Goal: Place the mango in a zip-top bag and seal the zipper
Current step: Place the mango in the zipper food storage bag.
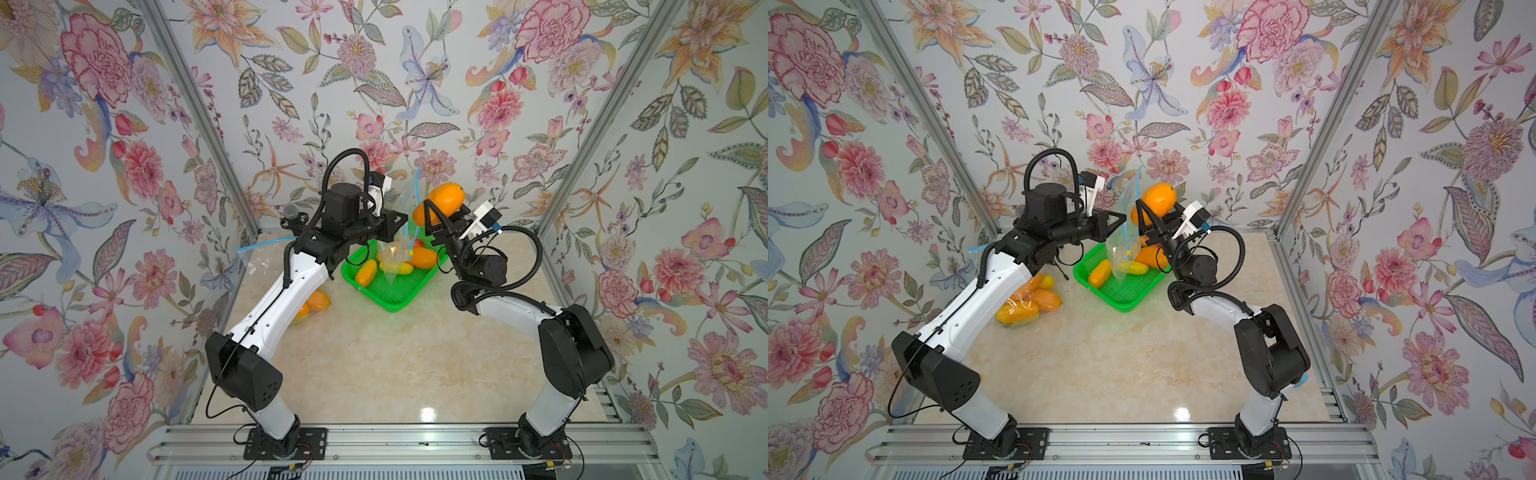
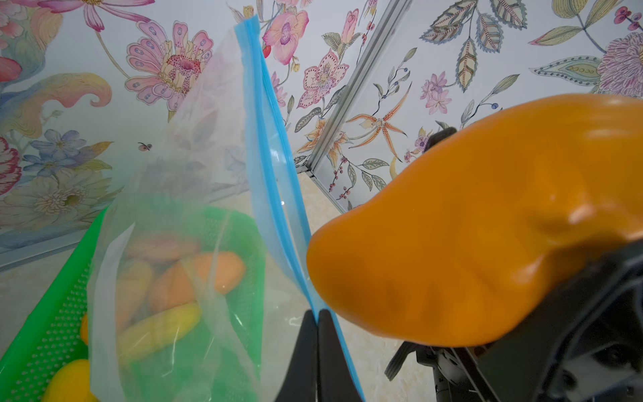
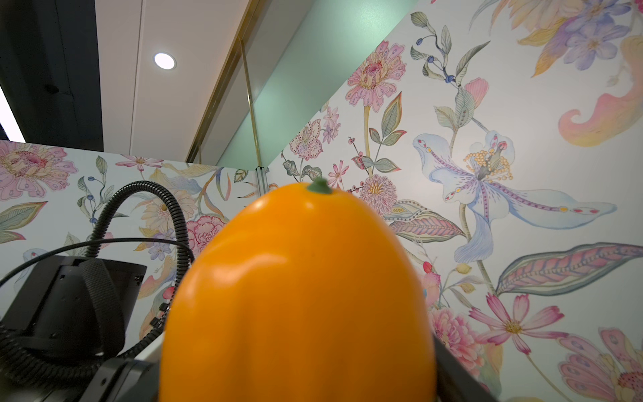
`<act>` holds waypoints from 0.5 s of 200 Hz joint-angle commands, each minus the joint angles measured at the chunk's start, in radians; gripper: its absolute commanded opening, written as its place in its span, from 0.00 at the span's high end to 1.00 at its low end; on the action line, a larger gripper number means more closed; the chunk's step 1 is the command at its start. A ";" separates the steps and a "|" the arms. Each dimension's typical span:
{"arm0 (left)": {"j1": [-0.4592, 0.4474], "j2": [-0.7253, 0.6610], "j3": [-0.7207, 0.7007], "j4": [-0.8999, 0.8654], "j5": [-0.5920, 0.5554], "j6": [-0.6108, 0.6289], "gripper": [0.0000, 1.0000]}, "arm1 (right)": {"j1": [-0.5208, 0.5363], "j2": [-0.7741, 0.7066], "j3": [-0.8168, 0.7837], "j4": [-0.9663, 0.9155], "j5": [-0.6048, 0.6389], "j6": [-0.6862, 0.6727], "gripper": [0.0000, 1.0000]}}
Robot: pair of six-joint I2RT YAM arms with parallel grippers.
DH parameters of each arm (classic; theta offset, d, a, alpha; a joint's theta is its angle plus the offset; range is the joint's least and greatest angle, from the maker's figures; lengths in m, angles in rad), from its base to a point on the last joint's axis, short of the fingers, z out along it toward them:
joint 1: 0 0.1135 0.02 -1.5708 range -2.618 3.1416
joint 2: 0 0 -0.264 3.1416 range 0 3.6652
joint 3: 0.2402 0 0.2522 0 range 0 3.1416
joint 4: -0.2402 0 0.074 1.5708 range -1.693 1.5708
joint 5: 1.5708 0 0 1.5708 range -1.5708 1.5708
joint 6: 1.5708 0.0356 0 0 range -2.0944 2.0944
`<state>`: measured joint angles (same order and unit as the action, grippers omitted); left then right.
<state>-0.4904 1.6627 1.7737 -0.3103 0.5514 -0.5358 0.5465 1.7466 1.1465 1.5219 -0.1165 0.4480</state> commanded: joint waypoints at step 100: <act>-0.006 -0.015 -0.023 0.002 0.025 0.008 1.00 | -0.018 0.138 0.109 0.065 -0.078 -0.001 0.88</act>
<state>-0.4904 1.6627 1.7576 -0.3134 0.5697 -0.5358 0.5304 1.8439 1.2407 1.5364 -0.1726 0.4767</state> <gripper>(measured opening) 0.048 0.715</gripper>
